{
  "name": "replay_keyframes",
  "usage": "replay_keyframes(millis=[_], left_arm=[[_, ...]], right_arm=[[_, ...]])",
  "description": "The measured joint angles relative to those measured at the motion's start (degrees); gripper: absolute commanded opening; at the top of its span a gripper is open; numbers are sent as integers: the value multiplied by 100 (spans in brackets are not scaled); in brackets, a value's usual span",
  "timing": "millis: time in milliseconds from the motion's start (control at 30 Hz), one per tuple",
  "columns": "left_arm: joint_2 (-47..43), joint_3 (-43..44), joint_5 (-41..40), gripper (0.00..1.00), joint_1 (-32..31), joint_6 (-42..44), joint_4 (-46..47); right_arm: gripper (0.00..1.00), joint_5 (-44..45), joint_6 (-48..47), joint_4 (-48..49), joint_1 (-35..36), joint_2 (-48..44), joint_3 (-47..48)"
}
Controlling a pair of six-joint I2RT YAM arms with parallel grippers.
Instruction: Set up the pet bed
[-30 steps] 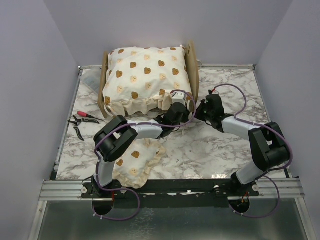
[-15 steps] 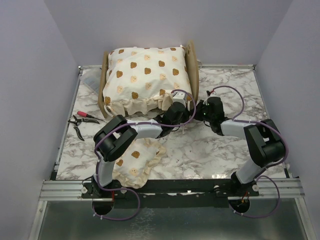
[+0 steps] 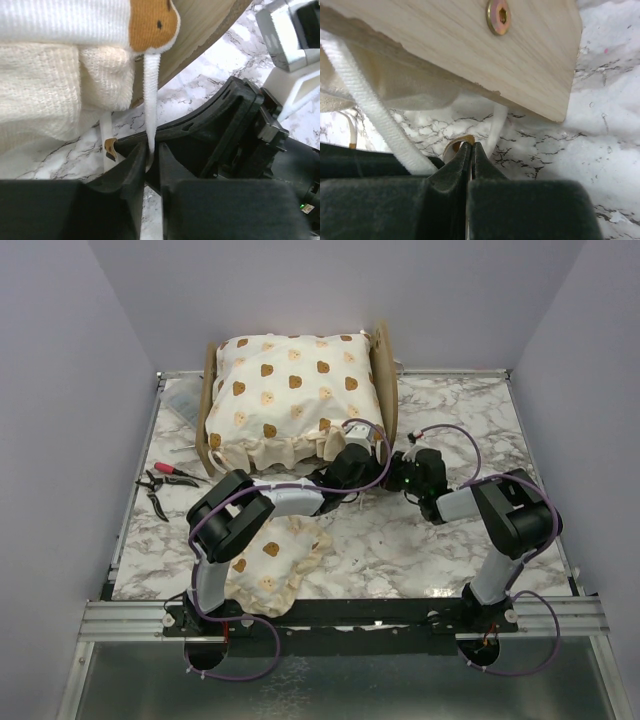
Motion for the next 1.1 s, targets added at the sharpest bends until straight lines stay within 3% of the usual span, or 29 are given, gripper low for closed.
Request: replay_keyframes(millis=[367,533,733,1100], left_arm=[[-275,-227,59,48,149,-125,-13],[-667,-402,52,47,175,-26,-203],[-990,-466,-33,34,295,197,-345],[-570,-313,256,31,616,433,-590]], right_arm=[[0,-44,-164,678,-9,7,-76],[0,-81,-238,944,-2,42,-76],[0,-127,-297,1025,-2,46,-76],[0,-280,-387,1093,-2,46,-76]])
